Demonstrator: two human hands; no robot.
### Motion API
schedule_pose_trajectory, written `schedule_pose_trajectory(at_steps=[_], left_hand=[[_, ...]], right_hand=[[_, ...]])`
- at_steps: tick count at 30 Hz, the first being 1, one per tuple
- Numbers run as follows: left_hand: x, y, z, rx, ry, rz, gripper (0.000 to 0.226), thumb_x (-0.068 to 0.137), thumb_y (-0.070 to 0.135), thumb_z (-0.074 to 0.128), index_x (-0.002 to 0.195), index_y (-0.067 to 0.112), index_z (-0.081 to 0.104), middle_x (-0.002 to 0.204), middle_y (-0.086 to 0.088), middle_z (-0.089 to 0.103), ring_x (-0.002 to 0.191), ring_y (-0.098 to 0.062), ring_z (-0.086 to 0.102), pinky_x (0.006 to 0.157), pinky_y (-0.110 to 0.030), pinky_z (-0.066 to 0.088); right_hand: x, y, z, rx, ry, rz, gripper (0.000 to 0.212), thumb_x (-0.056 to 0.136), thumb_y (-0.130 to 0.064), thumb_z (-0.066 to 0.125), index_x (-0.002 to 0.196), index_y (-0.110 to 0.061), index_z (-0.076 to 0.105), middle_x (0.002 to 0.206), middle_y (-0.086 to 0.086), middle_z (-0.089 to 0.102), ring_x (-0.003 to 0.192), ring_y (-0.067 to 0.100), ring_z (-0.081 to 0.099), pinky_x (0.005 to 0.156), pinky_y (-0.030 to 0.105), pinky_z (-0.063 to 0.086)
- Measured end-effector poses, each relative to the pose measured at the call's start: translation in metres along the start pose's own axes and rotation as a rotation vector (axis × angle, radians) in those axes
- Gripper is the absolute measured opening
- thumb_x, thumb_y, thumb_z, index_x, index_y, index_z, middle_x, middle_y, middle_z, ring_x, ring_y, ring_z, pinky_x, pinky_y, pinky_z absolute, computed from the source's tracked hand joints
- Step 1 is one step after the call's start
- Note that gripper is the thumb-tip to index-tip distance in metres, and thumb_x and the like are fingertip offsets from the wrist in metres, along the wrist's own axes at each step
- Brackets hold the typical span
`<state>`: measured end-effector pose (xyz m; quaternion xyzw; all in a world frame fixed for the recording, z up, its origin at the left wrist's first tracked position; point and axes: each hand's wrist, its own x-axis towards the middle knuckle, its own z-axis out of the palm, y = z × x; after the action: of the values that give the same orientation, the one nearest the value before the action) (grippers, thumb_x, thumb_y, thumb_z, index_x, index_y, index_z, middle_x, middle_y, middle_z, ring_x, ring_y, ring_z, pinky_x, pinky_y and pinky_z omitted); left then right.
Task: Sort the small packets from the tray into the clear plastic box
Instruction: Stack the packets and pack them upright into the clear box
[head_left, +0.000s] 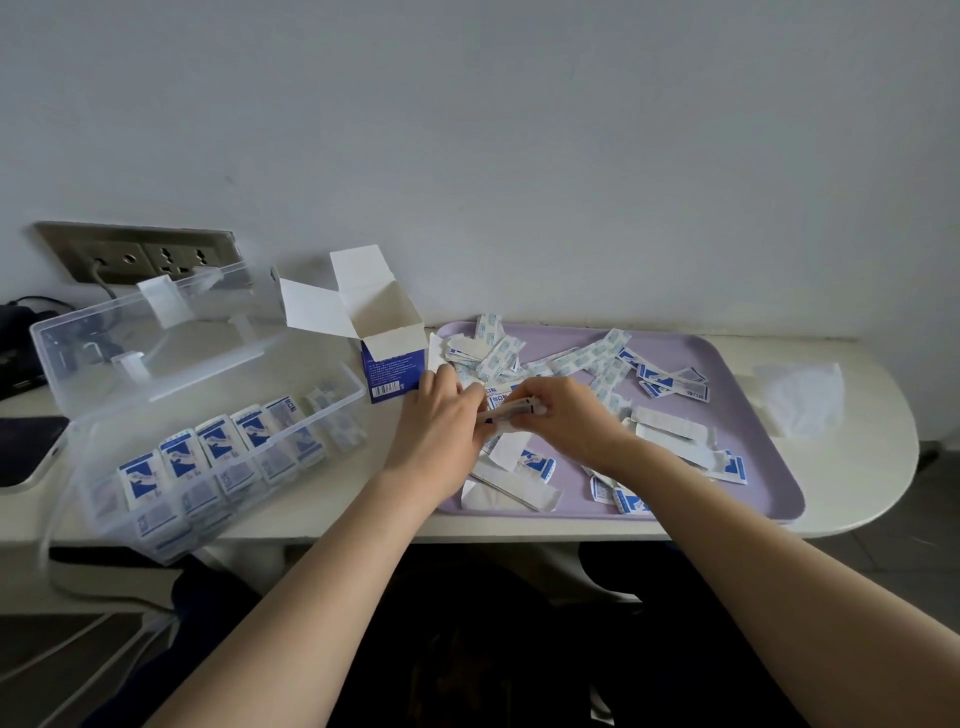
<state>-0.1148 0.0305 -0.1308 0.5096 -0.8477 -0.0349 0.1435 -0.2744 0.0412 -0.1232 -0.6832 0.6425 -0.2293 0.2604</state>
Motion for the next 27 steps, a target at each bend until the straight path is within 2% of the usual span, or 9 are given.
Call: schedule_pose_trajectory(at_steps=[1, 3, 5, 7, 10, 14, 18, 23, 27], left_hand=[[-0.001, 0.000, 0.003, 0.013, -0.035, 0.002, 0.026, 0.095, 0.038, 0.049, 0.109, 0.016, 0.052, 0.114, -0.006, 0.043, 0.103, -0.021, 0.040, 0.082, -0.027, 0.034], [-0.003, 0.000, 0.009, 0.017, -0.135, -0.002, 0.028, 0.096, 0.034, 0.048, 0.115, 0.013, 0.047, 0.121, -0.009, 0.042, 0.108, -0.023, 0.041, 0.084, -0.028, 0.036], [-0.003, 0.000, 0.013, 0.037, -0.226, -0.013, 0.033, 0.097, 0.029, 0.048, 0.123, 0.010, 0.041, 0.127, -0.012, 0.040, 0.115, -0.026, 0.041, 0.086, -0.031, 0.038], [-0.004, 0.000, 0.016, 0.062, -0.266, -0.020, 0.036, 0.097, 0.023, 0.046, 0.128, 0.008, 0.037, 0.130, -0.013, 0.038, 0.119, -0.028, 0.040, 0.088, -0.032, 0.039], [-0.003, 0.003, 0.020, 0.049, -0.299, -0.022, 0.035, 0.096, 0.014, 0.045, 0.130, 0.007, 0.035, 0.129, -0.014, 0.038, 0.119, -0.028, 0.041, 0.090, -0.032, 0.040], [-0.003, 0.007, 0.018, 0.019, -0.272, -0.019, 0.030, 0.097, 0.008, 0.038, 0.127, 0.007, 0.037, 0.129, -0.013, 0.040, 0.118, -0.026, 0.043, 0.090, -0.030, 0.038], [-0.006, 0.008, 0.019, 0.069, -0.283, 0.013, 0.033, 0.098, 0.011, 0.035, 0.131, 0.006, 0.032, 0.131, -0.014, 0.035, 0.122, -0.028, 0.038, 0.099, -0.030, 0.031], [-0.008, 0.007, 0.018, 0.138, -0.287, -0.013, 0.034, 0.098, 0.014, 0.035, 0.131, 0.005, 0.031, 0.131, -0.015, 0.036, 0.123, -0.029, 0.037, 0.100, -0.031, 0.030], [-0.010, 0.008, 0.008, 0.176, -0.233, -0.022, 0.029, 0.096, 0.011, 0.035, 0.125, 0.008, 0.035, 0.127, -0.013, 0.045, 0.124, -0.029, 0.037, 0.096, -0.033, 0.033]], right_hand=[[0.000, 0.003, 0.002, -0.039, -0.011, 0.004, 0.014, 0.085, -0.012, 0.063, 0.099, -0.015, 0.065, 0.086, -0.001, 0.062, 0.081, 0.014, 0.055, 0.064, 0.018, 0.040], [0.000, 0.009, 0.008, -0.106, -0.078, 0.029, 0.030, 0.086, -0.010, 0.062, 0.116, -0.012, 0.056, 0.107, 0.003, 0.063, 0.098, 0.019, 0.057, 0.081, 0.023, 0.044], [0.000, 0.014, 0.015, -0.131, -0.123, 0.052, 0.042, 0.087, -0.007, 0.059, 0.127, -0.008, 0.044, 0.125, 0.007, 0.055, 0.115, 0.022, 0.050, 0.097, 0.026, 0.037], [0.001, 0.014, 0.021, -0.131, -0.105, 0.050, 0.043, 0.090, -0.005, 0.053, 0.130, -0.007, 0.039, 0.132, 0.010, 0.047, 0.121, 0.023, 0.043, 0.102, 0.026, 0.033], [0.001, 0.011, 0.032, -0.171, -0.095, 0.009, 0.040, 0.093, -0.002, 0.046, 0.132, -0.004, 0.038, 0.135, 0.012, 0.040, 0.123, 0.025, 0.041, 0.101, 0.026, 0.030], [0.000, 0.008, 0.039, -0.258, -0.093, -0.083, 0.028, 0.093, -0.002, 0.045, 0.120, -0.002, 0.052, 0.126, 0.013, 0.045, 0.114, 0.028, 0.046, 0.095, 0.033, 0.039], [-0.002, 0.007, 0.043, -0.348, -0.090, -0.118, 0.025, 0.093, -0.002, 0.047, 0.117, -0.003, 0.054, 0.123, 0.011, 0.046, 0.113, 0.027, 0.048, 0.090, 0.039, 0.043], [-0.003, 0.006, 0.042, -0.396, -0.055, -0.189, 0.021, 0.092, -0.003, 0.050, 0.111, -0.002, 0.060, 0.122, 0.010, 0.052, 0.113, 0.026, 0.049, 0.091, 0.038, 0.045], [-0.005, -0.002, 0.032, -0.392, 0.011, -0.281, 0.016, 0.094, -0.004, 0.049, 0.103, -0.001, 0.061, 0.108, 0.013, 0.058, 0.106, 0.026, 0.050, 0.084, 0.035, 0.045]])
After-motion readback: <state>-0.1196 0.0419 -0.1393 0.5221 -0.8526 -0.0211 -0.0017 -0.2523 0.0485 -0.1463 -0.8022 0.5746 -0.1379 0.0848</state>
